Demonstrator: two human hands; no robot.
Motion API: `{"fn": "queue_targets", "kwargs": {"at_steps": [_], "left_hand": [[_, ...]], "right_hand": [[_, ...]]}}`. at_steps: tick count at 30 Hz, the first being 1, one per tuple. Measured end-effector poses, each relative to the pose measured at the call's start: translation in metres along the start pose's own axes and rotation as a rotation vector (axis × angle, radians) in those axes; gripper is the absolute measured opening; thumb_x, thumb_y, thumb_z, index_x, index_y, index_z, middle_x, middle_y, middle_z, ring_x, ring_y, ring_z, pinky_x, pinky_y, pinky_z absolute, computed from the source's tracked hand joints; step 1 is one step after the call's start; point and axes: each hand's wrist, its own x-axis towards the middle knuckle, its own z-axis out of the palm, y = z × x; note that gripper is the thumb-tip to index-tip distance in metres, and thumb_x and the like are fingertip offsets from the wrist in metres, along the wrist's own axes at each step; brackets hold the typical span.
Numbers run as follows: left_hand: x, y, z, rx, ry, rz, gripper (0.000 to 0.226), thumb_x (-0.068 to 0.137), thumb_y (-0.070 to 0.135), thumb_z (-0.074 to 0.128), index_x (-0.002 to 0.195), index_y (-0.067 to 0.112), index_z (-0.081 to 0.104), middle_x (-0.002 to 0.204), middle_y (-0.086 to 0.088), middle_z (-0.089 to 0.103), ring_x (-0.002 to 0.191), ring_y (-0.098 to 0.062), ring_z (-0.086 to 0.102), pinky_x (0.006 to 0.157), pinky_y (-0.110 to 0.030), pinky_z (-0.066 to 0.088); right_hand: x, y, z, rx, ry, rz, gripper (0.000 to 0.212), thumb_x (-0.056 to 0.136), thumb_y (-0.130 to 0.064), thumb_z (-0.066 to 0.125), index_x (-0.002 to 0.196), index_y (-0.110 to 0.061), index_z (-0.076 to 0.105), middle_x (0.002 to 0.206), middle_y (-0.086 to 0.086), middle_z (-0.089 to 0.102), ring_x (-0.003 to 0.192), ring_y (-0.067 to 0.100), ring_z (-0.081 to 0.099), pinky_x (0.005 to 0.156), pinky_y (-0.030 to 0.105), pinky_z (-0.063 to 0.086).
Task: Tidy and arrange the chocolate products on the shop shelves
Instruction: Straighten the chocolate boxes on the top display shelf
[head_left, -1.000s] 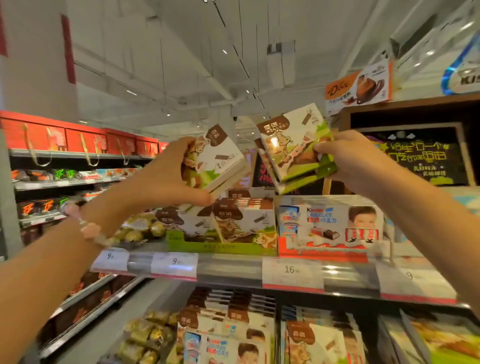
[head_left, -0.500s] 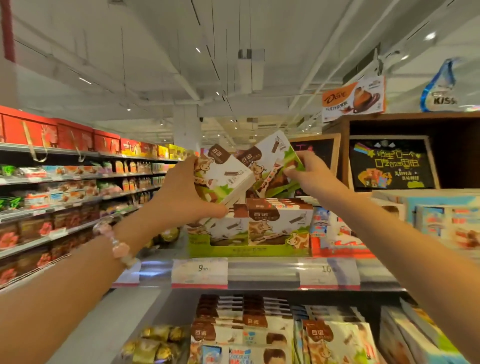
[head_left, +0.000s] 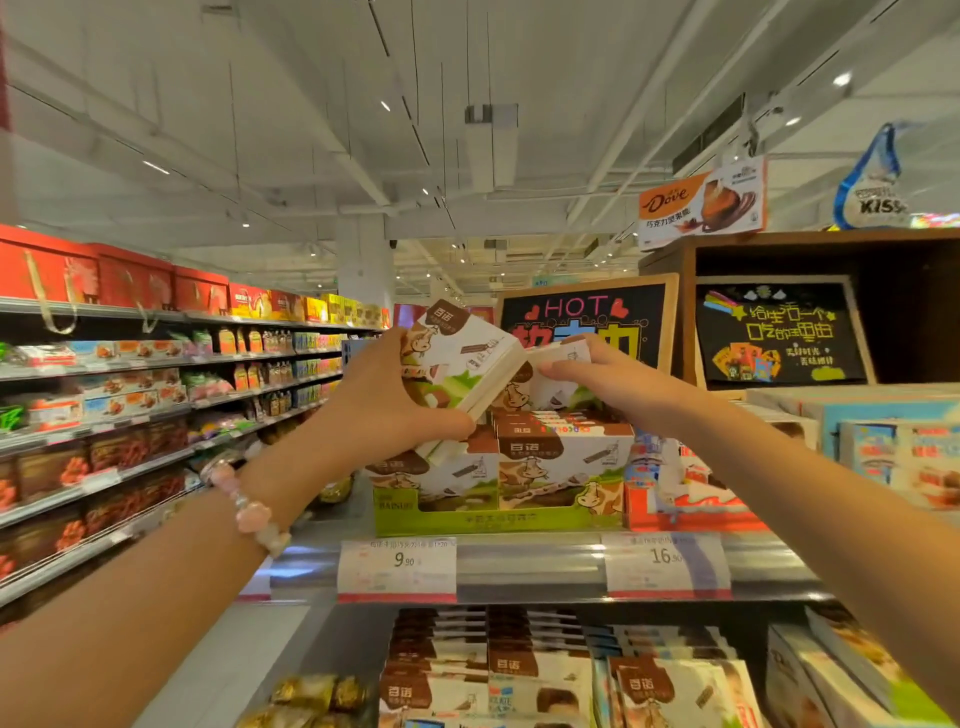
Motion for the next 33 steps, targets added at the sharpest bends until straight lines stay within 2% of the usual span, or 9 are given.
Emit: {"fn": "queue_targets", "kwargs": {"at_steps": [4,9,14,18,22,24,27,30,33], "left_hand": [[0.000,0.001,0.001,0.002,0.011,0.013,0.059,0.054,0.030,0.086,0.085,0.043,0.037,0.087,0.025,0.048,0.075,0.008,0.050,0.057,-0.011,0.036],[0.003,0.001,0.002,-0.006,0.027,-0.051,0.074,0.054,0.033,0.084,0.108,0.035,0.034,0.092,0.023,0.045,0.081,0.004,0.049,0.060,-0.016,0.040],[0.007,0.002,0.004,-0.095,0.053,-0.132,0.071,0.056,0.031,0.084,0.107,0.033,0.034,0.091,0.021,0.046,0.081,0.001,0.050,0.062,-0.021,0.042],[0.007,0.000,0.006,-0.203,0.068,-0.184,0.067,0.059,0.028,0.084,0.104,0.033,0.034,0.090,0.018,0.050,0.082,-0.005,0.057,0.063,-0.025,0.046],[0.009,0.000,0.008,-0.206,0.080,-0.189,0.066,0.059,0.029,0.083,0.103,0.033,0.035,0.091,0.016,0.052,0.085,-0.010,0.060,0.070,-0.029,0.051],[0.010,0.000,0.009,-0.179,0.098,-0.188,0.067,0.058,0.030,0.084,0.105,0.030,0.035,0.092,0.016,0.051,0.087,-0.008,0.057,0.075,-0.029,0.049],[0.011,-0.001,0.010,-0.135,0.147,-0.177,0.072,0.055,0.034,0.084,0.109,0.026,0.037,0.096,0.013,0.051,0.090,-0.009,0.054,0.078,-0.029,0.045],[0.012,0.001,0.013,-0.086,0.198,-0.146,0.074,0.055,0.036,0.085,0.111,0.026,0.038,0.101,0.009,0.052,0.094,-0.012,0.052,0.076,-0.028,0.045],[0.010,0.004,0.016,-0.071,0.210,-0.110,0.067,0.057,0.034,0.082,0.105,0.030,0.036,0.092,0.019,0.048,0.085,0.001,0.049,0.061,-0.018,0.037]], "right_hand": [[0.003,0.002,-0.003,0.031,-0.006,-0.002,0.025,0.089,-0.019,0.060,0.112,-0.017,0.052,0.105,0.000,0.065,0.093,0.011,0.061,0.068,0.022,0.045],[0.010,-0.002,-0.013,-0.327,0.078,0.019,0.023,0.073,-0.015,0.073,0.091,-0.017,0.059,0.087,-0.001,0.056,0.080,0.013,0.053,0.057,0.024,0.036],[0.018,-0.009,-0.027,-0.457,-0.063,0.094,0.026,0.075,-0.017,0.077,0.090,-0.021,0.056,0.092,0.000,0.063,0.081,0.012,0.064,0.057,0.020,0.053],[0.027,0.000,-0.035,-0.408,-0.076,0.144,0.044,0.077,-0.023,0.075,0.113,-0.010,0.054,0.110,0.007,0.063,0.096,0.020,0.064,0.081,0.032,0.056],[0.025,-0.004,-0.036,-0.551,-0.130,0.178,0.064,0.078,-0.039,0.070,0.130,-0.013,0.045,0.132,0.004,0.051,0.115,0.019,0.049,0.098,0.033,0.043],[0.020,-0.016,-0.031,-0.558,-0.033,0.064,0.071,0.079,-0.048,0.066,0.135,-0.014,0.042,0.140,0.005,0.045,0.122,0.021,0.044,0.091,0.028,0.035],[0.011,-0.040,-0.011,-0.281,0.112,-0.225,0.069,0.081,-0.056,0.058,0.136,-0.018,0.044,0.137,0.003,0.049,0.115,0.015,0.049,0.084,0.026,0.035],[0.002,-0.061,0.020,-0.167,-0.062,-0.281,0.059,0.082,-0.057,0.056,0.130,-0.024,0.048,0.119,-0.003,0.058,0.095,0.011,0.063,0.081,0.029,0.049],[0.002,-0.066,0.044,-0.117,-0.136,-0.243,0.060,0.084,-0.035,0.066,0.137,-0.024,0.039,0.117,0.002,0.049,0.091,0.016,0.062,0.059,0.024,0.056]]}}
